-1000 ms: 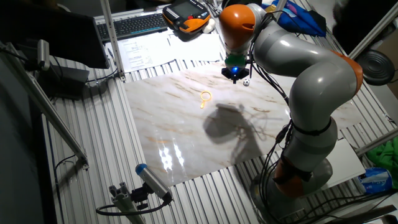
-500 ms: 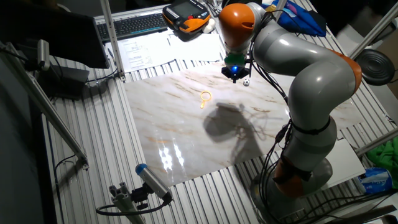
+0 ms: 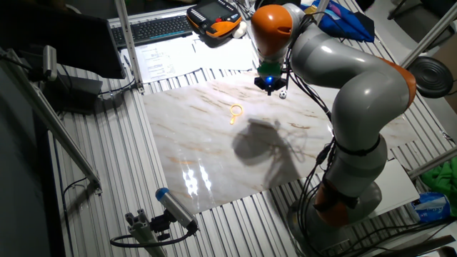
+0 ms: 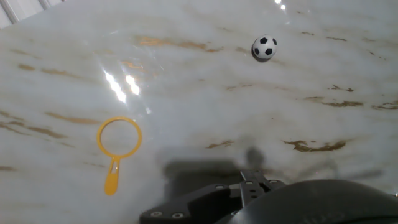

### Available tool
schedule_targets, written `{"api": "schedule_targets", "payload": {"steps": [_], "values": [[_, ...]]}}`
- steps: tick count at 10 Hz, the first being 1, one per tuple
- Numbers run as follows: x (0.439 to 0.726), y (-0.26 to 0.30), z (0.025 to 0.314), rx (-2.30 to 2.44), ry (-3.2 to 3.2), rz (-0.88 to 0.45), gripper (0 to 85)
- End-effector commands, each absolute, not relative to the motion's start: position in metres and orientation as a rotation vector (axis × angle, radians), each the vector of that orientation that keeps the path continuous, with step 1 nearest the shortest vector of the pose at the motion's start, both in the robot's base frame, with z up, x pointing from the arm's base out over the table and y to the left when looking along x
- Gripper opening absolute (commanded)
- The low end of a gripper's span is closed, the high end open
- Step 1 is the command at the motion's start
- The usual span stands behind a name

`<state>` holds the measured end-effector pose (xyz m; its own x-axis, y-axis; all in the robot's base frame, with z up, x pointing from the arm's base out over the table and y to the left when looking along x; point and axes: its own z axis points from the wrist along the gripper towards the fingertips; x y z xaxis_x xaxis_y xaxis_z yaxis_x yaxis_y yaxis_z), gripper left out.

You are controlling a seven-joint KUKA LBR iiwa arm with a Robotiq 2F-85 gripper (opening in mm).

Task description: Attach the bubble ring to the ball

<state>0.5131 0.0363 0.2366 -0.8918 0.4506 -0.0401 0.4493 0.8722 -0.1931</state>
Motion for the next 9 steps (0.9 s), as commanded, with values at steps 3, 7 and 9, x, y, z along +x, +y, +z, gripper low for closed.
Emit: {"api": "schedule_targets", "payload": {"steps": [3,7,9], "values": [[0.507,0.0363,0.2387,-0.641,-3.084,0.357,0.0],[0.5095,0.0361,0.2357,-0.52,-3.134,0.423,0.0],[0.5079,0.0366,0.237,-0.528,-3.131,0.406,0.0]]}}
